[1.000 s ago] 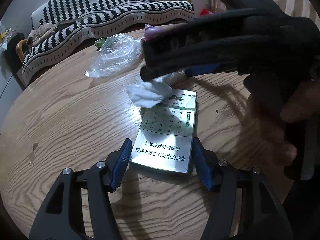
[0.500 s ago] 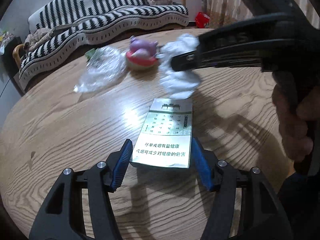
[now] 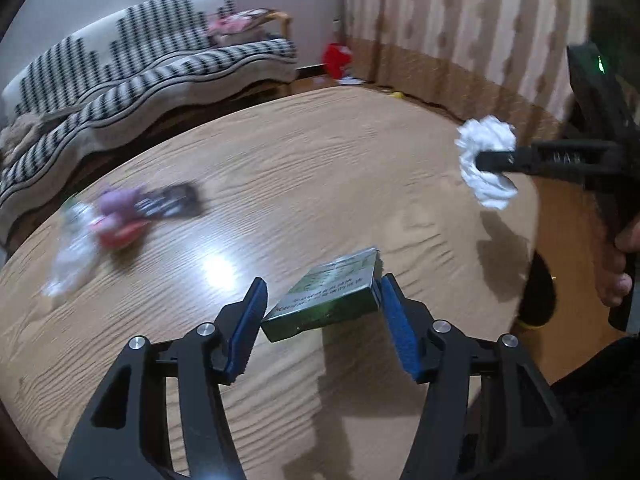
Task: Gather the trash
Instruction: 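Carry the green pack and white tissue over the black bin with both tools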
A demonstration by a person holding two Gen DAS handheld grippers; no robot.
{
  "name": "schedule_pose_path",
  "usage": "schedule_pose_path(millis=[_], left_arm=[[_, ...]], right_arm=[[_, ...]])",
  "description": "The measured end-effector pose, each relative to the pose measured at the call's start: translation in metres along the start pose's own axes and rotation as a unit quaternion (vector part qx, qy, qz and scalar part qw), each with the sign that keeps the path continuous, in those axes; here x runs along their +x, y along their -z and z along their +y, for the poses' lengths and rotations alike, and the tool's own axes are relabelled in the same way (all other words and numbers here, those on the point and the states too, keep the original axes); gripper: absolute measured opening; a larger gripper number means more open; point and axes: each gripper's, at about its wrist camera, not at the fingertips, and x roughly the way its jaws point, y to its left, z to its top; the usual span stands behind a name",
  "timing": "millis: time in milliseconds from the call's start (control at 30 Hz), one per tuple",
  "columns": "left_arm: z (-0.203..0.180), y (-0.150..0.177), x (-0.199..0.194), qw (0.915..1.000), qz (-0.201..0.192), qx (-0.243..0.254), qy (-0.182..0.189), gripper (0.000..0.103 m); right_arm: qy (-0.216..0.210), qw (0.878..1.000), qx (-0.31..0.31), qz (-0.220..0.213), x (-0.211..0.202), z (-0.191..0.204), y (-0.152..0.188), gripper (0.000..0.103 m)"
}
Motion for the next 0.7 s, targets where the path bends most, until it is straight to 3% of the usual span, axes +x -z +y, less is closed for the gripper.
schedule_pose_path(millis=[167,433,700], left_arm=[[-0.061,-0.022,0.017,0.9987,-0.009,0.021,0.045,0.055],[-0.161,-0.047,0.038,0.9911,-0.02,0.051,0.122,0.055],[-0.236,-0.051,0.054,0.9803,-0.012,0.084,0.178,0.054]], right_arm=[[0.057,0.997,0.056,-0.022,-0.054,-0.098,0.013,0.02],[0.127,0.986,0.105,-0.016,-0.11,-0.206,0.055,0.02],[0.17,0.974,0.136,0.064,-0.105,-0.279,0.096,0.02]])
